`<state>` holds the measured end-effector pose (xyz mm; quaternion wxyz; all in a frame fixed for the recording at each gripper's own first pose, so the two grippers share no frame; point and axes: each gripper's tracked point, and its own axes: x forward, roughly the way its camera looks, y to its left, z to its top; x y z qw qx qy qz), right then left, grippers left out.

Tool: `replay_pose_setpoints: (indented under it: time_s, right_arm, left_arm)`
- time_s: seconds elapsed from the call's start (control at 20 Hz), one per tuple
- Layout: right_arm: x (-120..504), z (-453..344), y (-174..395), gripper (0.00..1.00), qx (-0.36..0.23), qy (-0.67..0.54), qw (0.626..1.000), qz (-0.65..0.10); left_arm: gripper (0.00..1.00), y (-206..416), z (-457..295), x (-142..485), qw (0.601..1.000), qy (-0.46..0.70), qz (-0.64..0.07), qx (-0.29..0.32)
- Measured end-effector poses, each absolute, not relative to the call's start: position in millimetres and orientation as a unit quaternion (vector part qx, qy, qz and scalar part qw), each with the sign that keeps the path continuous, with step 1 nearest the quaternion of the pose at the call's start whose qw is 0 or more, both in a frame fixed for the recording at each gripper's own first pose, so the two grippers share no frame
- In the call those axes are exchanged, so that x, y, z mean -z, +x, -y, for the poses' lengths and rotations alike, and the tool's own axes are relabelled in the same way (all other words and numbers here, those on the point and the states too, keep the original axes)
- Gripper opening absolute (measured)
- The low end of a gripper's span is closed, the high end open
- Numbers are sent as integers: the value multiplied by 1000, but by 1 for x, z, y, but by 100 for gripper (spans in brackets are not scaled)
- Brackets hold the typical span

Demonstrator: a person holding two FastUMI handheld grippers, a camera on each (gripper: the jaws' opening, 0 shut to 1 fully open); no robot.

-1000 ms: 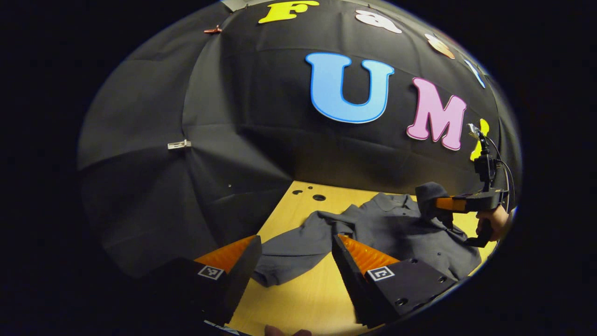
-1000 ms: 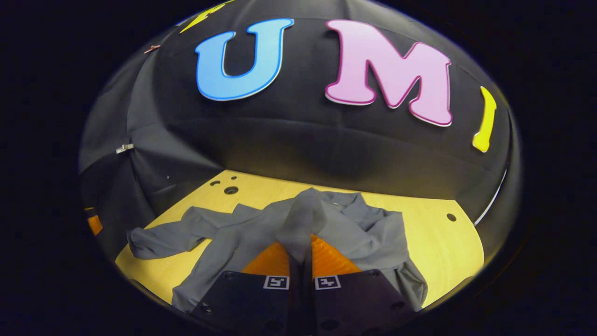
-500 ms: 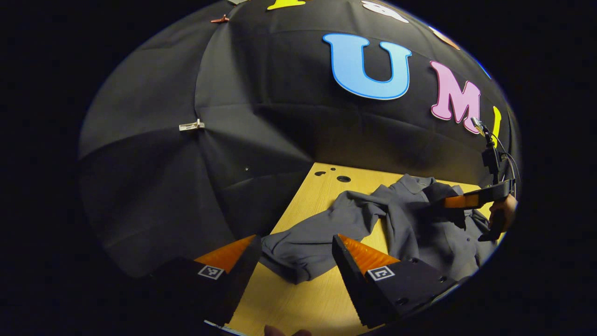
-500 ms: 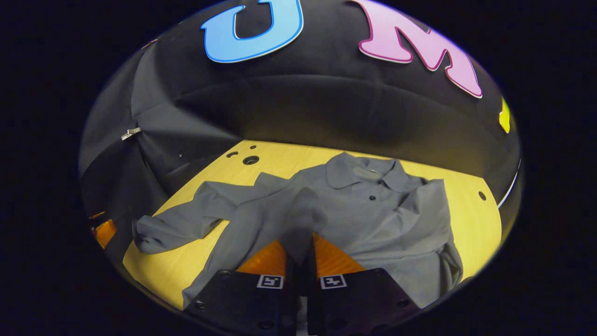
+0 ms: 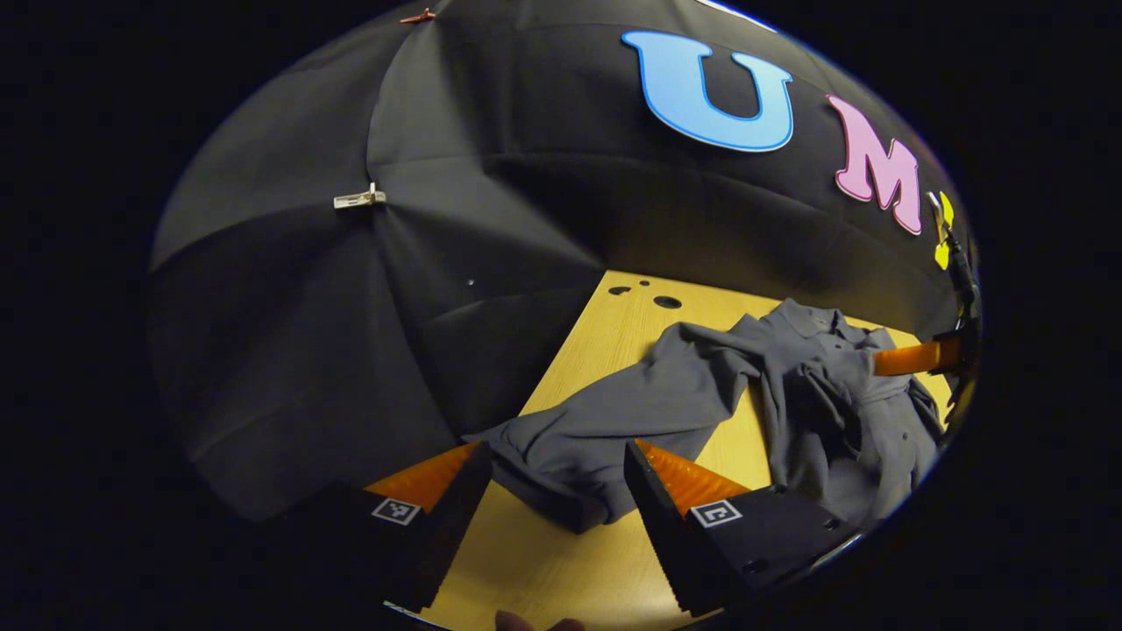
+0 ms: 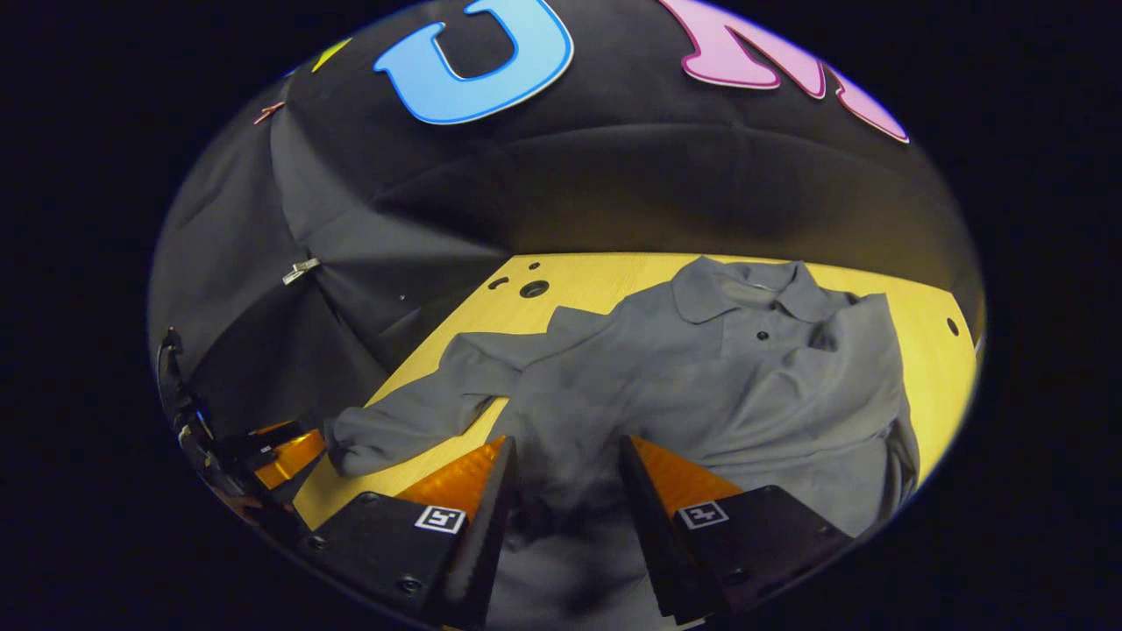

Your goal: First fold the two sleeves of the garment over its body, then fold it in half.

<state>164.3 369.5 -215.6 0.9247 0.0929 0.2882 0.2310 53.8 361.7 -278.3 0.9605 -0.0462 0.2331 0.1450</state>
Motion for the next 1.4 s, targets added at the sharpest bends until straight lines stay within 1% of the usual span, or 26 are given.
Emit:
replay_pose_setpoints:
  time_s: [0.05, 0.1, 0.3, 0.35, 0.4, 0.65, 0.7, 0.75, 0.8, 0.85, 0.9, 0.95, 1.05, 1.1, 1.25, 1.35, 1.4]
  right_arm:
    - [212, -364, 158, 72, -228, 94, 927, -284]
    - [209, -356, 152, 72, -223, 91, 929, -280]
    - [210, -323, 125, 72, -211, 42, 938, -273]
    - [210, -318, 118, 72, -210, 38, 938, -273]
    - [208, -312, 112, 72, -208, 38, 939, -272]
    - [197, -286, 87, 72, -191, 39, 945, -263]
    - [193, -281, 85, 72, -188, 39, 947, -259]
    - [190, -276, 80, 72, -185, 41, 948, -257]
    - [186, -271, 76, 72, -179, 44, 949, -254]
    - [184, -265, 71, 72, -174, 48, 951, -252]
    - [183, -259, 66, 72, -169, 53, 951, -251]
    - [183, -254, 61, 72, -165, 57, 952, -252]
    - [187, -241, 51, 72, -157, 56, 953, -254]
    - [188, -235, 46, 72, -154, 54, 953, -257]
    - [186, -218, 32, 72, -143, 51, 955, -254]
    - [185, -206, 28, 72, -135, 51, 957, -250]
    - [186, -200, 28, 72, -130, 52, 958, -249]
  left_arm:
    - [91, 56, -363, 282, 959, -46, -241, -144]
    - [96, 58, -362, 287, 958, -47, -246, -141]
    - [96, 66, -365, 304, 952, -52, -269, -136]
    - [92, 68, -364, 309, 950, -52, -277, -134]
    - [96, 70, -365, 313, 948, -47, -284, -133]
    - [95, 72, -372, 336, 933, -36, -323, -153]
    - [92, 68, -370, 349, 924, -41, -349, -153]
    - [95, 77, -370, 336, 932, -41, -326, -153]
    - [91, 69, -366, 343, 926, -41, -347, -145]
    - [87, 73, -363, 346, 930, -41, -339, -135]
    - [77, 72, -359, 346, 930, -31, -340, -135]
    - [67, 81, -354, 346, 931, -23, -343, -120]
    - [17, 88, -353, 343, 930, -4, -347, -125]
    - [7, 88, -354, 342, 929, -1, -348, -129]
    - [6, 85, -348, 335, 930, -51, -340, -129]
    - [6, 85, -352, 318, 937, -60, -314, -141]
    - [2, 84, -349, 307, 941, -58, -302, -138]
